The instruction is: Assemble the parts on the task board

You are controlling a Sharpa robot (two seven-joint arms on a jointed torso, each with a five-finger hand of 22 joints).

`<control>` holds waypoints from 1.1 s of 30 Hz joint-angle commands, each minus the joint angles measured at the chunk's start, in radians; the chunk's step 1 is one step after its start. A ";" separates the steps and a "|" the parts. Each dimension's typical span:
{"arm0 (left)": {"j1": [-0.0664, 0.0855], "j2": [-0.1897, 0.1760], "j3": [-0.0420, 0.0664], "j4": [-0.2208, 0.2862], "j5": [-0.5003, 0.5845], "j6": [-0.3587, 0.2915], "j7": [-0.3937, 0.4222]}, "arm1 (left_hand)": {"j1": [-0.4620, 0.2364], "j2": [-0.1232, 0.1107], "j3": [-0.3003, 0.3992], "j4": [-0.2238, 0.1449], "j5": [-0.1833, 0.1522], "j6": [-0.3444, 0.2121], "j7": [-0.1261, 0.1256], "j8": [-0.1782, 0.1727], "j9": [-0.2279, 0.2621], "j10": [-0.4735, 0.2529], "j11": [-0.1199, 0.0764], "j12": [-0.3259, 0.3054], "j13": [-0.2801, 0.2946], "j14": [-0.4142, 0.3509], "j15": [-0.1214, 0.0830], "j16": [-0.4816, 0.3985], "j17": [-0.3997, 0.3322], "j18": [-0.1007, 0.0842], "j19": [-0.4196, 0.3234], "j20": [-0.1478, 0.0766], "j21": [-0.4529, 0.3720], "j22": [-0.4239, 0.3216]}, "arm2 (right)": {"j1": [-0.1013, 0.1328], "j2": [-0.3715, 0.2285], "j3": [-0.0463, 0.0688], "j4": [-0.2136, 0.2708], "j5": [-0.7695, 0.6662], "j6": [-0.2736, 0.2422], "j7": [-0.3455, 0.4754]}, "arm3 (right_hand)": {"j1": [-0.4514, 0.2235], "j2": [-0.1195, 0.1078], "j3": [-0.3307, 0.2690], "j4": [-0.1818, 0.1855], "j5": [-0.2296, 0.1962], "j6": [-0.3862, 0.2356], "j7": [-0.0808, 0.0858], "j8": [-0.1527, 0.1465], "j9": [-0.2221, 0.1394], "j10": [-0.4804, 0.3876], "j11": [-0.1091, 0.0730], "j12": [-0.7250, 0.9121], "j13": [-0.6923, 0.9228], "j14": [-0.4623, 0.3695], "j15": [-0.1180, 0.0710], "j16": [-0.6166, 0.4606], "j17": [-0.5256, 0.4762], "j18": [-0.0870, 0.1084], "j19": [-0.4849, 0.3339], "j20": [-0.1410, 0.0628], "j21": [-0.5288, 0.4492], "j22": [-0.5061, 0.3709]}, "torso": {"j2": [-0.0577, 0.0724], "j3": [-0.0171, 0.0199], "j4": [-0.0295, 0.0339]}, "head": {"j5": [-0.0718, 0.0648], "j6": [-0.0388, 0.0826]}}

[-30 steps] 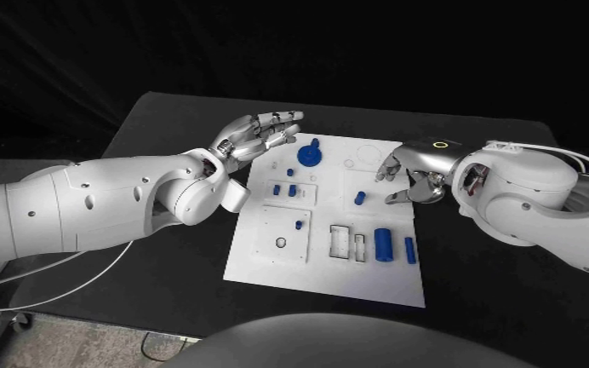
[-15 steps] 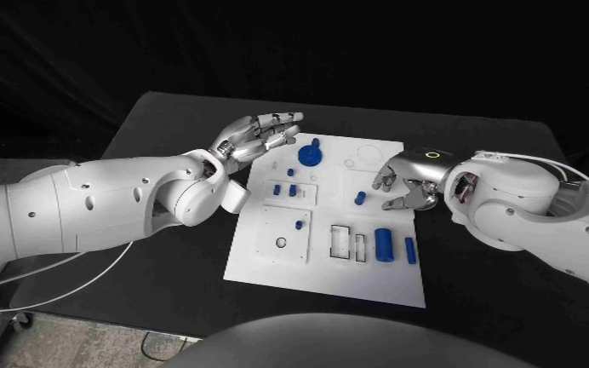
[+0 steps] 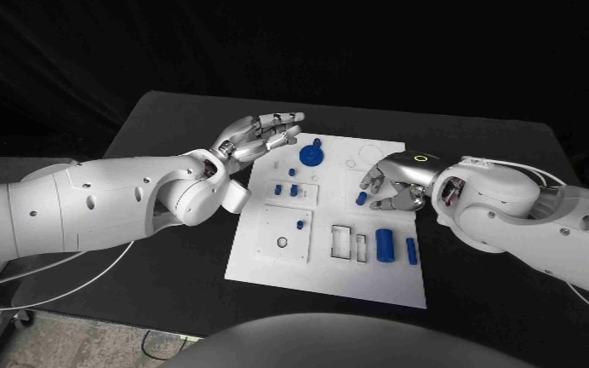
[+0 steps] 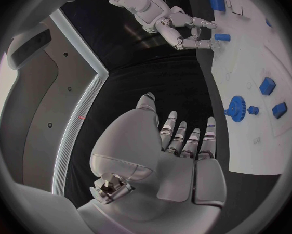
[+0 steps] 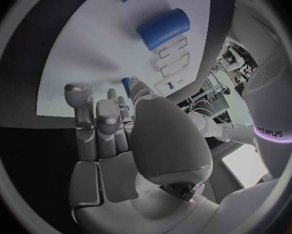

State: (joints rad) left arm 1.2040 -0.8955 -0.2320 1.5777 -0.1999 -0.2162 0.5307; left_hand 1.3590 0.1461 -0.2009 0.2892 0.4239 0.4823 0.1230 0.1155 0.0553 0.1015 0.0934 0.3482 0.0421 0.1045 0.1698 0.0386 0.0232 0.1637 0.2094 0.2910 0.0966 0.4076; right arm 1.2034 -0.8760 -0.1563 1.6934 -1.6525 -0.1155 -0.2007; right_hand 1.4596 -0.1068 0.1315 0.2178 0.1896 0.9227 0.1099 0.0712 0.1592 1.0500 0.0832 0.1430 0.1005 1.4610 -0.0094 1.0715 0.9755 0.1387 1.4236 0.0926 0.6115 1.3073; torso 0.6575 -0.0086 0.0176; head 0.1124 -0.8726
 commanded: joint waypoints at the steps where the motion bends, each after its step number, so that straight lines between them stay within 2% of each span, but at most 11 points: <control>1: -0.001 0.001 0.001 0.002 0.001 0.016 0.011 | 0.000 0.012 -0.007 0.000 0.007 0.000 0.003 0.005 0.001 0.000 0.007 -0.001 0.001 0.006 -0.003 0.001 0.001 0.000 0.007 0.002 0.002 -0.001 | -0.006 0.009 0.000 -0.011 -0.002 -0.034 0.019 | 0.012 0.001 -0.001 -0.007 0.004 -0.006 0.003 -0.005 -0.001 0.009 0.000 0.005 -0.001 -0.003 0.004 -0.007 -0.003 -0.004 -0.004 0.000 -0.009 0.084 | 0.000 0.0006 -0.0004 | 0.002 0.000; 7: -0.001 0.002 0.001 0.001 0.001 0.018 0.011 | 0.002 0.014 -0.007 -0.001 0.011 -0.006 0.002 0.004 0.000 0.000 0.008 -0.001 0.001 0.007 -0.002 0.001 0.001 -0.001 0.008 0.002 0.003 -0.002 | -0.017 0.030 0.000 -0.025 0.003 -0.038 0.029 | 0.017 0.007 0.003 -0.009 0.008 -0.001 0.005 0.000 -0.003 0.020 0.000 0.009 -0.002 -0.006 0.005 -0.008 -0.004 -0.004 -0.007 0.001 -0.012 0.083 | 0.000 0.0003 -0.0008 | 0.002 0.000; 16: -0.002 0.004 0.001 0.000 0.001 0.022 0.008 | 0.004 0.015 -0.006 -0.001 0.013 -0.006 0.002 0.004 0.000 0.000 0.008 0.000 0.001 0.007 -0.001 0.001 0.001 -0.001 0.009 0.002 0.003 -0.003 | -0.034 0.054 0.000 -0.047 0.005 -0.047 0.038 | 0.027 0.014 0.015 -0.015 0.023 0.096 -0.008 0.049 0.018 0.036 0.000 0.009 -0.012 -0.014 0.006 -0.015 -0.014 -0.001 -0.015 0.003 -0.029 0.080 | 0.000 0.0006 -0.0010 | 0.004 0.000; 22: -0.004 0.004 0.001 -0.003 0.001 0.023 0.007 | 0.006 0.017 -0.006 -0.002 0.016 -0.005 0.001 0.005 0.000 0.000 0.008 0.000 0.002 0.008 0.000 0.002 0.001 -0.002 0.010 0.002 0.003 -0.002 | -0.041 0.062 0.000 -0.057 0.005 -0.076 0.043 | 0.036 0.020 0.023 -0.021 0.022 0.147 -0.013 0.075 0.036 0.051 -0.001 0.013 -0.015 -0.018 0.005 -0.020 -0.021 0.000 -0.018 0.002 -0.035 0.078 | 0.000 0.0004 -0.0008 | 0.003 0.000; 28: -0.009 0.005 0.001 -0.006 0.001 0.025 0.006 | 0.009 0.022 -0.004 -0.002 0.020 -0.005 0.001 0.006 0.000 0.000 0.008 0.001 0.002 0.009 0.002 0.002 0.002 -0.002 0.011 0.002 0.004 -0.002 | -0.045 0.064 0.000 -0.059 0.001 -0.118 0.043 | 0.081 0.039 0.053 -0.049 0.030 0.194 -0.013 0.103 0.060 0.094 -0.018 0.028 -0.014 -0.018 -0.007 -0.020 -0.022 0.002 -0.018 -0.006 -0.028 0.080 | 0.000 0.0003 -0.0007 | 0.004 0.000; 33: -0.014 0.005 0.001 -0.007 0.001 0.027 0.003 | 0.012 0.026 -0.002 -0.002 0.023 -0.005 0.002 0.007 0.000 0.000 0.008 0.001 0.002 0.010 0.003 0.002 0.002 -0.003 0.013 0.002 0.005 -0.001 | -0.046 0.063 0.000 -0.058 -0.010 -0.175 0.049 | 0.117 0.049 0.084 -0.080 0.008 0.218 -0.003 0.121 0.082 0.139 -0.033 0.043 -0.011 -0.018 -0.020 -0.020 -0.022 0.001 -0.019 -0.017 -0.019 0.082 | 0.000 0.0005 -0.0006 | 0.006 0.000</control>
State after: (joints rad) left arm 1.1913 -0.8922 -0.2321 1.5700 -0.1993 -0.2119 0.5281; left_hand 1.3720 0.1593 -0.2009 0.2892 0.4435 0.4823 0.1229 0.1196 0.0551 0.1015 0.0933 0.3481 0.0428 0.1082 0.1735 0.0386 0.0240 0.1636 0.2155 0.2923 0.0966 0.4068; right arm 1.1573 -0.8131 -0.1566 1.6344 -1.6481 -0.2242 -0.1631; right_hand 1.5554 -0.0674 0.2090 0.1403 0.2006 1.1349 0.1057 0.1867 0.2369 1.1551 0.0770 0.1819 0.0831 1.4450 -0.0222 1.0563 0.9541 0.1389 1.4039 0.0836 0.5897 1.3078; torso 0.6578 -0.0082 0.0170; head 0.1166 -0.8726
